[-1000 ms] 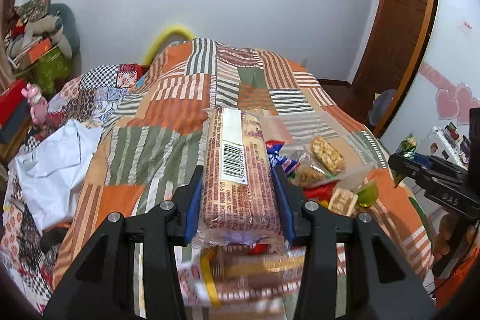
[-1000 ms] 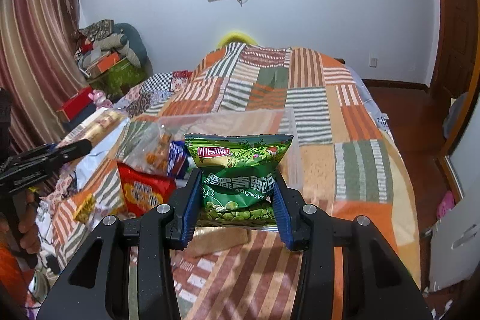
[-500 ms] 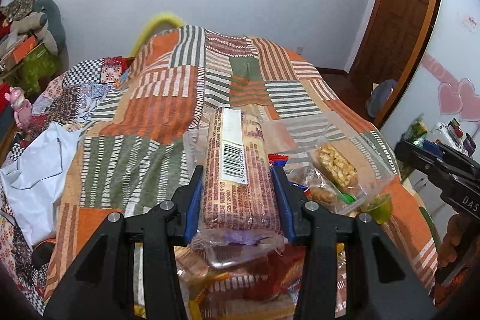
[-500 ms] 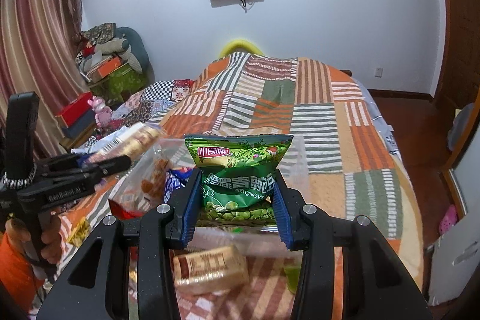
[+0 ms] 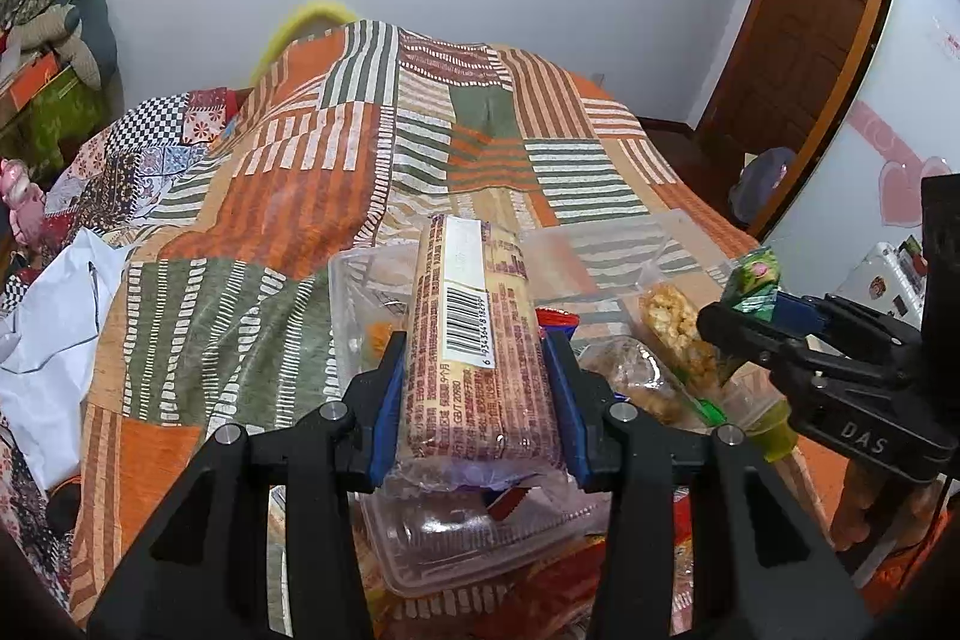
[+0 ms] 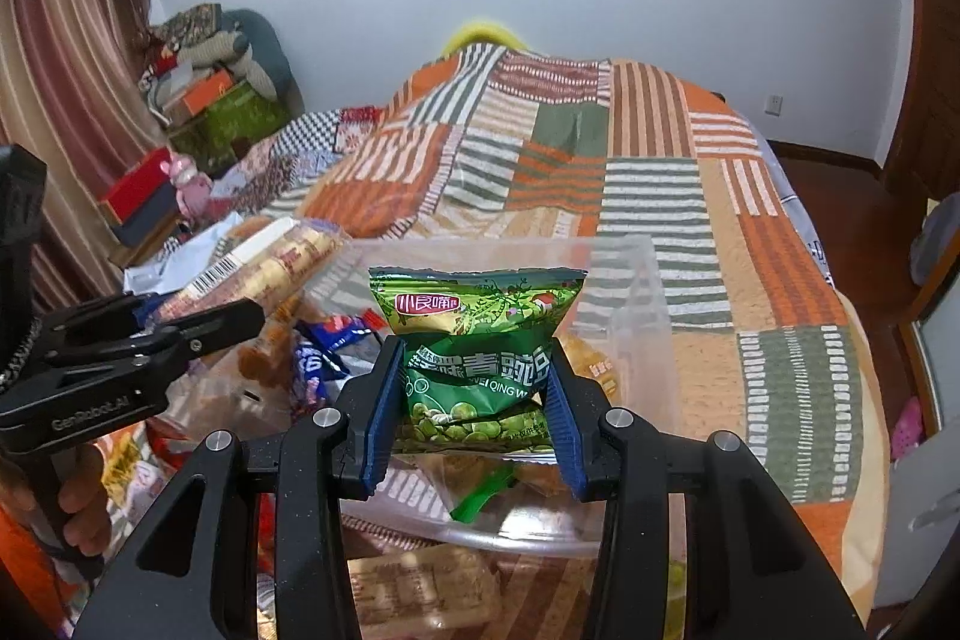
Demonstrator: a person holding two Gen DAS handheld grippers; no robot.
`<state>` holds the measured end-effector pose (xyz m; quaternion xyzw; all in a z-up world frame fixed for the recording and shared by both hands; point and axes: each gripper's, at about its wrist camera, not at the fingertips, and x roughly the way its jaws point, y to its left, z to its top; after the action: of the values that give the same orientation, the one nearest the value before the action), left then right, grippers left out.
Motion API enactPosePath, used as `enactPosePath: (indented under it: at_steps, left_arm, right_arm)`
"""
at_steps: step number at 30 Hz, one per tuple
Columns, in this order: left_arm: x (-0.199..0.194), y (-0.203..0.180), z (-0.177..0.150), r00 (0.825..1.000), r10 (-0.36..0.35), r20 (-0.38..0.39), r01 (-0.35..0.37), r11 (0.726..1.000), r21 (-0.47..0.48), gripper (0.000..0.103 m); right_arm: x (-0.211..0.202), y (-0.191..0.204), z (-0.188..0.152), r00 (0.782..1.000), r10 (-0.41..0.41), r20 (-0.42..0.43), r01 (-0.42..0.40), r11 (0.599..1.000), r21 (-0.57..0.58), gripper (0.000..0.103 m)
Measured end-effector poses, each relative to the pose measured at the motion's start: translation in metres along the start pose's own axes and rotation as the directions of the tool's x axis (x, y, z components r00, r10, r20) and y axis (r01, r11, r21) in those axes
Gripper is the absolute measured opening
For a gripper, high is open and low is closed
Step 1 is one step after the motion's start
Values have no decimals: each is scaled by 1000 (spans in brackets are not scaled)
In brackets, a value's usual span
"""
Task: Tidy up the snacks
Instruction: 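Carry the pea bag and wafer pack into the clear box and open both tools, then grasp the gold-wrapped biscuit stick pack with the right tool while the left tool grasps the yellow Kakaro bag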
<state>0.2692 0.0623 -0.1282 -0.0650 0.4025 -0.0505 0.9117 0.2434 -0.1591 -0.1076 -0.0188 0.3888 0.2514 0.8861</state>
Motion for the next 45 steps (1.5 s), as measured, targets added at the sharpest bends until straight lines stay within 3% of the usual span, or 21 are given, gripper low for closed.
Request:
enactPosePath:
  at_steps: [13,17,32,45]
  left_arm:
    - [-4,0,1,1000,9,-2,-9,1000,9,48]
    - [-14,-3,-1,1000,11,11,-11,1000,15,52]
    - [-88,-9,-13,994,-5,109,3,1000,23,69]
    - [-129,5,-53,993,49,106,-53,998,27,86]
  right_arm:
    - [14,-8,-5,996,-3,-84,6,999,38,46]
    - [0,-6,-6,998,-17,-54,18,999,27,55]
    - [-59,16,-5,998,9,58,-7,999,-35,57]
    - [-82,40,-22,996,52,72,-45,995,-93,59]
